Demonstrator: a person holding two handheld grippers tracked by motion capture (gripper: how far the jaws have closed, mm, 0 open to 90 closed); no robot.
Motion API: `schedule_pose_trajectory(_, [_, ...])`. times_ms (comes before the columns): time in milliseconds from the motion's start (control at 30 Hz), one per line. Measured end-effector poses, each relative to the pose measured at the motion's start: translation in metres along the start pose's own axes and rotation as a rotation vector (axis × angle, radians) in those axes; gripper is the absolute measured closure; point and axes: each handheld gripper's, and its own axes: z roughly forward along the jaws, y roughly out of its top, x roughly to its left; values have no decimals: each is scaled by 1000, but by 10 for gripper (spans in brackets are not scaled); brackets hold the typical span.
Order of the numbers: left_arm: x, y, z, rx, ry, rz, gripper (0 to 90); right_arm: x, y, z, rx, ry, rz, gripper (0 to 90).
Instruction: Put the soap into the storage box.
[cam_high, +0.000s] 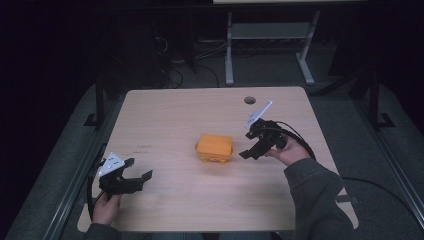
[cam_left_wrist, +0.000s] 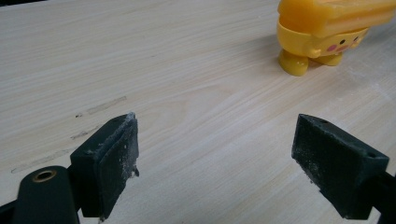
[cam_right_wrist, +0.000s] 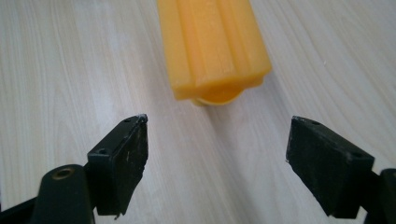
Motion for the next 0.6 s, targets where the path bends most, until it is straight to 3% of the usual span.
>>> schedule_pose_trajectory(600, [-2,0,1,-12,-4,-7,141,1,-33,-7,-11,-11,54,204])
